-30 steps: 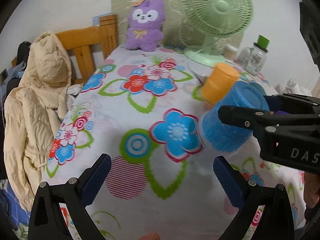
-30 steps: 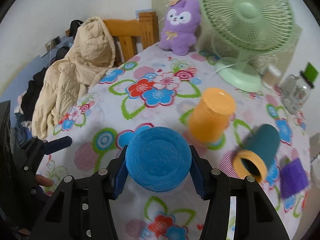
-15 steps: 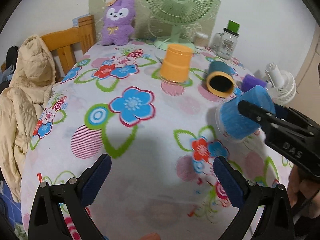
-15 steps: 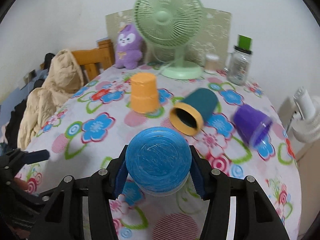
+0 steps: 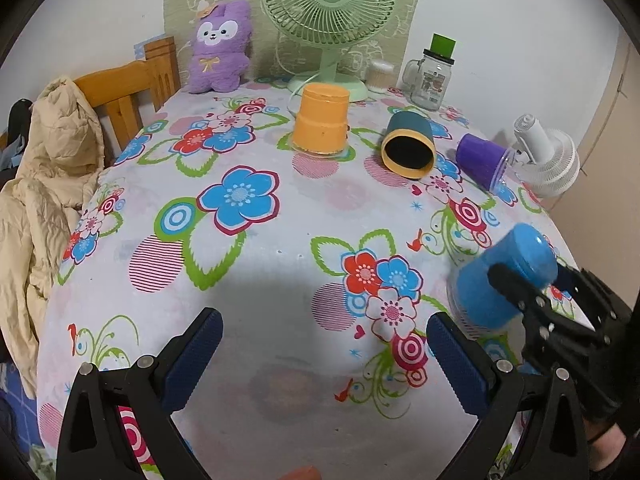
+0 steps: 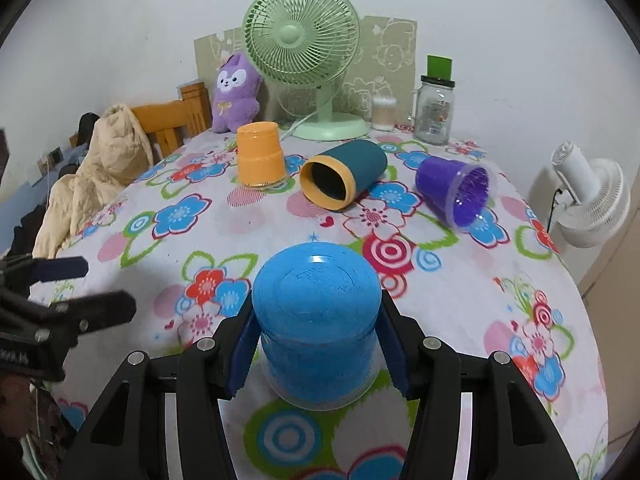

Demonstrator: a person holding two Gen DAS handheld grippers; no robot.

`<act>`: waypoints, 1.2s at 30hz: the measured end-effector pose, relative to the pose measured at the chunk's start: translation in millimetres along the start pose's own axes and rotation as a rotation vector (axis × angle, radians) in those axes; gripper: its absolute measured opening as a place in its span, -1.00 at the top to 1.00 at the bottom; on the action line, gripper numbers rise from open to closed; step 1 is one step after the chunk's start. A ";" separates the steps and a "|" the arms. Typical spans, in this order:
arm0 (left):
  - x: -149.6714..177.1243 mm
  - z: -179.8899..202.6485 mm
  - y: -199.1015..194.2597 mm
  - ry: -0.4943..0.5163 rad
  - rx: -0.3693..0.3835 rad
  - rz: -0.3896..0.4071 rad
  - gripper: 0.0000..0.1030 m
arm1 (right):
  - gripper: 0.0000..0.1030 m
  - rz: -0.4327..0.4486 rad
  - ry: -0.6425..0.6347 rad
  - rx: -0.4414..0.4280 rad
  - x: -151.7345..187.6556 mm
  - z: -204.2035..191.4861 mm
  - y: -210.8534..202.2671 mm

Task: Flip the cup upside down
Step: 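Lift the blue cup with the right gripper and rotate it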

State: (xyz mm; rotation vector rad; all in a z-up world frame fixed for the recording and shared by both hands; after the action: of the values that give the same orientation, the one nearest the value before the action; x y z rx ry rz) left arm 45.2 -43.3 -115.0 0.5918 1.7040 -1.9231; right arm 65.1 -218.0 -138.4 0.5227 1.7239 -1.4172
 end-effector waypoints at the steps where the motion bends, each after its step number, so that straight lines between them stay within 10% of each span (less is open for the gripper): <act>1: 0.5 1.5 -0.6 0.003 0.002 0.001 -1.00 | -0.12 0.005 0.000 0.000 1.5 0.2 -2.1; 16: -1.5 -1.2 -11.7 -0.002 -0.001 0.024 -1.00 | -0.41 -0.224 0.055 -0.070 -31.4 14.4 7.3; 22: -0.9 -5.0 -11.2 -0.008 -0.001 0.021 -1.00 | -0.12 -0.285 0.043 -0.087 -39.9 8.7 14.5; 36: -0.7 0.1 -12.7 -0.010 0.002 0.023 -1.00 | -0.10 0.000 0.045 -0.129 -55.1 -10.4 34.8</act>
State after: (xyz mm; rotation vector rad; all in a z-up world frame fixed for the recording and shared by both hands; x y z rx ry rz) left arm 37.7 -42.1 -104.7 0.5993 1.6822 -1.9089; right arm 119.3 -188.6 -114.9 0.4878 1.8373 -1.2930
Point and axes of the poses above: each gripper's, at about its wrist camera, not at the fingertips, and y roughly the way its jaws point, z to its right, x to its underside, the point moved 2 cm from there along y, roughly the way its jaws point, and after that the axes turned 2 degrees about z, right-handed, at the moved point
